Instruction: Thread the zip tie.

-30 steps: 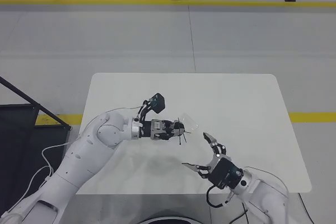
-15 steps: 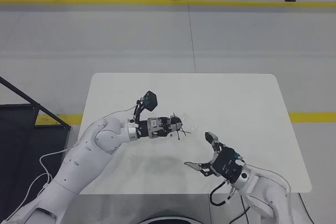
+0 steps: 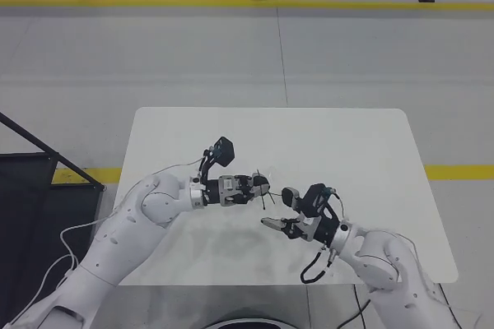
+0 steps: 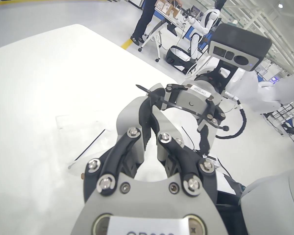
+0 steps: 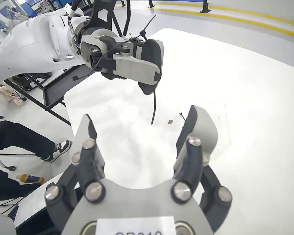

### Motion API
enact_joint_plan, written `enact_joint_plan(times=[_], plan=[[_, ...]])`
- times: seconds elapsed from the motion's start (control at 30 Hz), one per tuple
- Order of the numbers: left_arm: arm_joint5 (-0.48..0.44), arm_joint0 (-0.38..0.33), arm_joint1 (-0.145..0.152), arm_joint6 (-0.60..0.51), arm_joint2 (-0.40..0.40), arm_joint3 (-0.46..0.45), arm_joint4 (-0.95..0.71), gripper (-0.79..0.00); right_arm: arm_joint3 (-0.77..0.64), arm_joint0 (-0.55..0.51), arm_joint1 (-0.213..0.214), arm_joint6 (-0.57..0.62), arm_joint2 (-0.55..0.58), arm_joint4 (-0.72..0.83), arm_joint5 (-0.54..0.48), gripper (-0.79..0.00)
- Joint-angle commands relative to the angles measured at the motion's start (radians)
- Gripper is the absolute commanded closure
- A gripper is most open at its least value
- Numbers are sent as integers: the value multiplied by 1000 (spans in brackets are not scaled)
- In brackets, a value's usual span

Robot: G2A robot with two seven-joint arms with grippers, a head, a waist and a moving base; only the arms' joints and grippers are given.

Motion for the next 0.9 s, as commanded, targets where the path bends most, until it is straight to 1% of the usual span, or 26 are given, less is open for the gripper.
enact_joint_plan(times=[0.0, 0.07, 0.13, 0.17, 0.27, 0.3, 0.33, 0.4, 0.7, 0.73, 0.77, 0.8, 0.87], plan=[[-2, -2, -1, -1, 1, 3, 0, 0, 7, 12, -2, 7, -10, 2, 12, -459], [-3, -3, -1, -3, 2, 5, 0, 0, 15, 21, -3, 11, -18, 7, 17, -376], [-4, -4, -2, -3, 2, 6, -1, 0, 20, 28, -4, 12, -23, 9, 20, -342], [-6, -4, -2, -5, 3, 6, 0, 0, 22, 30, -4, 13, -24, 9, 22, -308], [-8, -5, -3, -6, 2, 8, -1, 0, 25, 34, -4, 12, -27, 11, 27, -148], [-8, -5, -3, -6, 2, 8, -1, 0, 25, 35, -4, 11, -27, 10, 30, -123], [-8, -5, -3, -7, 2, 8, -1, 0, 25, 34, -4, 10, -27, 10, 31, -71], [-9, -4, -3, -7, 1, 8, -1, 0, 26, 34, -3, 9, -28, 9, 32, 0], [-25, -8, -3, -31, 2, 18, -27, 0, 27, 35, -2, 0, -26, 8, 37, 0], [-26, -9, -2, -32, 0, 18, -29, -65, 28, 35, -2, -3, -25, 10, 37, 0], [-27, -9, -2, -34, -1, 19, -31, -240, 28, 34, -2, -6, -24, 13, 37, 0], [-28, -9, -1, -36, -2, 20, -32, -317, 28, 32, -1, -9, -22, 16, 37, 0], [-28, -9, -1, -37, -5, 21, -36, -397, 29, 30, -1, -16, -17, 24, 39, 0]])
